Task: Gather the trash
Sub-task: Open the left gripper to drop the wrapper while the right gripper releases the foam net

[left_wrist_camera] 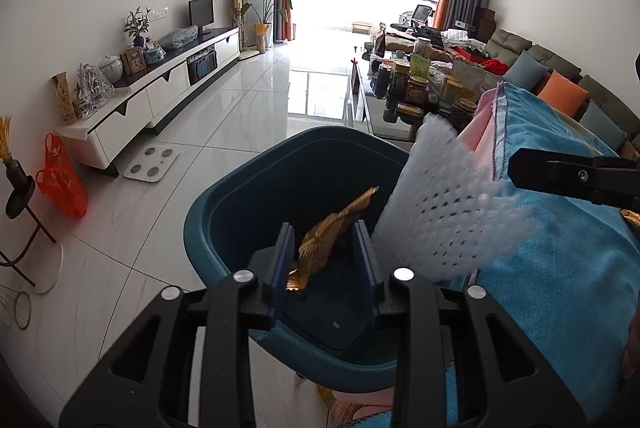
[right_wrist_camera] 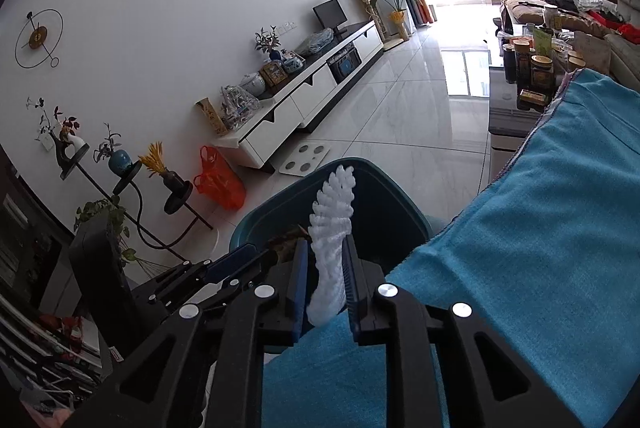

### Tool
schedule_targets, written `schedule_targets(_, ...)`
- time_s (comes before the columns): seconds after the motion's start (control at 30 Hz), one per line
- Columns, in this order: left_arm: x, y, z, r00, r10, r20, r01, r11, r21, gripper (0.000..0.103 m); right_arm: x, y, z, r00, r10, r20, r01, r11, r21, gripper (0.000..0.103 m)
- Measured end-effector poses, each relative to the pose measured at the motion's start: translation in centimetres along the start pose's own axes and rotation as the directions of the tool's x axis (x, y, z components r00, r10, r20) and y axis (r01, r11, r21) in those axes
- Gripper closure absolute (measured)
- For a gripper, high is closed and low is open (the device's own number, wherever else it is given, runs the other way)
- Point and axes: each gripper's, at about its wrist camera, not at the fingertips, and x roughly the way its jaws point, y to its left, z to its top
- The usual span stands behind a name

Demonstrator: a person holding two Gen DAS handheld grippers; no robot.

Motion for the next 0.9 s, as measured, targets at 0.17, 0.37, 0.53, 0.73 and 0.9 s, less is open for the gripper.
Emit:
schedule_targets(0.17, 1.3, -0.1, 0.3, 1.000, 0.003, -0.005, -0.003, 0.999, -0.032, 0.060, -0.7, -0.1, -0.1, 1.000, -0.007, 0.017, 0.007, 1.000, 0.004, 0.080)
schedule_targets(0.37, -1.8, -1.2, 0.5, 0.998, -0.008, 0.064, 0.010, 0.999, -0.030, 0.053, -3.8, -0.7, -0.9, 0.998, -0.007, 0.060, 0.007, 1.000, -0.005, 0.077)
schedule_targets(0.53, -6.8, -4.7, 0.6, 0.984, -0.111, 0.139, 0.107, 0.994, 0.034, 0.046, -8.5, -0.5, -2.2, 0.991, -0.041, 0.124, 0.047, 0.998, -0.045, 0.070)
schedule_targets(0.73, -10.7, -11.3, -0.3, 0.940, -0.320, 0.115, 0.301, 0.940, 0.159, 0.039, -14.8, -1.5, -4.7, 0.970, -0.124, 0.207, 0.136, 0.990, -0.046, 0.065)
schedule_targets(0.9, -12.2, -18.1, -3.6, 0.876, -0.481, 0.024, 0.459, 0.848, 0.265, 0.039, -19.9, -3.6, -7.4, 0.940, -0.226, 0.255, 0.231, 0.973, 0.008, 0.064)
